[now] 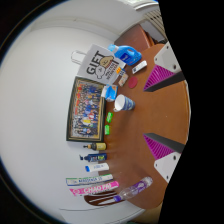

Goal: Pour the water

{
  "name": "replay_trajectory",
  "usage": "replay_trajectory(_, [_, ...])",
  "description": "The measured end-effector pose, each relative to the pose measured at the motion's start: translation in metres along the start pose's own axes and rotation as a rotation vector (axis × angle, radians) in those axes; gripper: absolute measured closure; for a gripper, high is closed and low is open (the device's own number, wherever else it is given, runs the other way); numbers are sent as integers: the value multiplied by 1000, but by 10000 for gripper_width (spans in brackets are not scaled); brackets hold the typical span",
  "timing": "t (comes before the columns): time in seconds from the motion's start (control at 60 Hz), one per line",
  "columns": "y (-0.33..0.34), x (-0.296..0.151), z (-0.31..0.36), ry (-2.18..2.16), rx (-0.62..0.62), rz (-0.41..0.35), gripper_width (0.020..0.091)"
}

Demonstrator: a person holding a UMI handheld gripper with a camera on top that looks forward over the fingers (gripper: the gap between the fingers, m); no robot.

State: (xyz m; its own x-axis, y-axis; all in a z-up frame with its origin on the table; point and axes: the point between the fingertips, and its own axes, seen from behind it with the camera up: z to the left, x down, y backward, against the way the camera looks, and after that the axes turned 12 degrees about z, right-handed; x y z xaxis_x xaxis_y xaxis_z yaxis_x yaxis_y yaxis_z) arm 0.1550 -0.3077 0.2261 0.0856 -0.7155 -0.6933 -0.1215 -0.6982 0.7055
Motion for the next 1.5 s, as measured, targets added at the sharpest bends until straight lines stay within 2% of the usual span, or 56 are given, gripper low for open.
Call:
replay_trajectory(0.217, [-1, 14, 56, 12, 1, 10, 247])
replay_trajectory(0.533, [-19, 50, 249, 38, -153, -1, 246])
replay_trajectory(0.717, [-51, 32, 350, 33, -239, -73, 245])
replay_trajectory(0.867, [-91, 16, 377, 5, -212, -125, 259])
replay_trajectory(0.917, [-105, 13, 378, -6, -194, -138, 294])
replay_trajectory(0.967, [-118, 11, 376, -3, -164, -158, 358])
replay_trajectory(1.1, [-129, 9, 388, 24, -179, -186, 598])
replay_trajectory(1.167, [-130, 8, 388, 35, -176, -203, 631])
replay_trajectory(1.283, [-130, 8, 389, 13, -212, -190, 740])
replay_trajectory(1.383, [-122, -7, 384, -25, -244, -195, 765])
replay_trajectory(1.5, [-100, -56, 371, -106, -317, -250, 765])
